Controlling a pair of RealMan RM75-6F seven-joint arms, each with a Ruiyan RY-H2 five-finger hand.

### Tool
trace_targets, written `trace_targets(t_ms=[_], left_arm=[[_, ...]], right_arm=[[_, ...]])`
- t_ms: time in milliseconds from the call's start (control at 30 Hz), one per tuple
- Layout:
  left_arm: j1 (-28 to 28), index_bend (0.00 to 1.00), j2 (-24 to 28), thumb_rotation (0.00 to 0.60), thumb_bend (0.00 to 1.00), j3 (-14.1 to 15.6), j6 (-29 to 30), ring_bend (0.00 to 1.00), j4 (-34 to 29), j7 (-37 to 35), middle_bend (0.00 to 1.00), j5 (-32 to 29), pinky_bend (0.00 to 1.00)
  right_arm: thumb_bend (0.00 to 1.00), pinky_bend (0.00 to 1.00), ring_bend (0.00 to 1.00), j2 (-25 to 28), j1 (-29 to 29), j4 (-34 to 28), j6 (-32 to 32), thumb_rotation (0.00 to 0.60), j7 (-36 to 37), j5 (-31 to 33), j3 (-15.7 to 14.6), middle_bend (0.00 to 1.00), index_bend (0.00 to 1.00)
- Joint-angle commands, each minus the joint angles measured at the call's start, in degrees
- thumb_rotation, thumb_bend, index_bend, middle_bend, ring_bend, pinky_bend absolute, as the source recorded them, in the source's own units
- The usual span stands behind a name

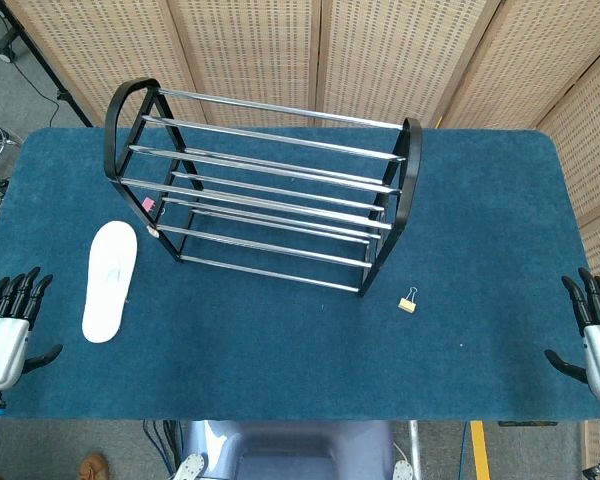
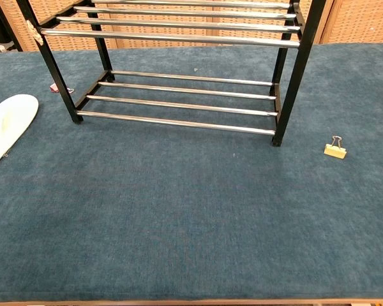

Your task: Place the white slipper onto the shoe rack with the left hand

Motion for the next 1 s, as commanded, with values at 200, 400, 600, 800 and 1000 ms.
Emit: trace_targets(t_ms=[200,400,600,800,1000], left_arm=[[0.0,0.00,0.1,0.600,0.01,0.0,0.0,0.00,0.0,-0.1,0.00,0.0,0.00],[0.1,0.00,0.0,0.600,0.01,0.1,0.0,0.00,0.0,0.1,0.00,0.0,0.00],[-1.6,0.00,-0.6,0.600,0.01,-0.4,-2.5,0.00,1.5,-1.1,0.00,-0.3,0.00],[-6.4,0.00,-2.6,0.600,0.01,-1.7,-9.3,0.00,6.6,-8.9,0.00,-0.7,0.00],[-10.2,0.00,-7.4,0.600,0.01,-4.1,-14.6,0.00,13.0,-11.9,0.00,-4.2,0.03]], right_arm=[[0.00,0.00,0.00,0.1,-0.2,-0.1,0.6,0.600,0.3,-0.2,0.1,0.00,0.00],[0.00,0.00,0.00,0.2,-0.1,-0.2,0.4,0.600,0.4,-0.1,0.1,0.00,0.00],[0.00,0.00,0.00,0.1,-0.1,-0.2,0.2,0.600,0.5,0.4,0.2,0.00,0.00],[0.00,0.00,0.00,0.5,-0.3,0.0,0.2,0.600,1.5,1.2,0.6,0.00,0.00],[0.00,0.00,0.00,0.8,-0.2,0.6,-0.4,0.600,3.0,2.5,1.0,0.00,0.00]])
